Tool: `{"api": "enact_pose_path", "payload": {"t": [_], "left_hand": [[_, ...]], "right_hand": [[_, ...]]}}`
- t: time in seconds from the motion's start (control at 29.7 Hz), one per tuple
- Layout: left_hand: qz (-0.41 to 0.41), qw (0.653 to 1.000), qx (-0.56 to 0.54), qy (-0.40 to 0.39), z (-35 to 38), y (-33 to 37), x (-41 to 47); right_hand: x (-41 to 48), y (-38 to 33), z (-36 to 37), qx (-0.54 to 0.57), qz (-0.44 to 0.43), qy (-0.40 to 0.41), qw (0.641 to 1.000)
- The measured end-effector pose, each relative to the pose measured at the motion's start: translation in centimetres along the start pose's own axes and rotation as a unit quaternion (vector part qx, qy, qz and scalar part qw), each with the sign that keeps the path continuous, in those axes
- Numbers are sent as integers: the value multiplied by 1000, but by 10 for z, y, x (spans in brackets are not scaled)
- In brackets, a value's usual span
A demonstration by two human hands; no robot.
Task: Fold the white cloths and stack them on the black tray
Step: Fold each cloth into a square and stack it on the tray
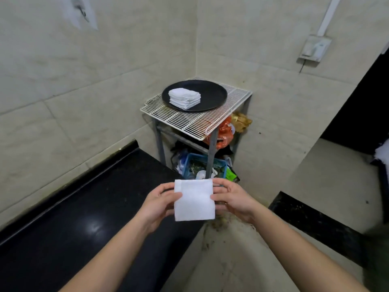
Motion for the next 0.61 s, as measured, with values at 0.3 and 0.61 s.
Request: {"api": "enact_pose_path", "payload": {"t": [0.3, 0.61], "left_hand": [[99, 995, 22, 24, 32, 135, 88], [129, 981, -38, 141, 53, 237, 208]], "right_hand": [[106, -110, -47, 3, -83, 20, 996], [266, -202, -95, -11, -123, -27, 992]]}}
Point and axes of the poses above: each hand's wrist, its own x-axis towards the middle knuckle, its own z-axis out of the palm, y = z × x, the point moved 3 cm from there along x, towards the middle knuckle, and after that the axes turned 8 degrees about -z, right-handed, at the moved point
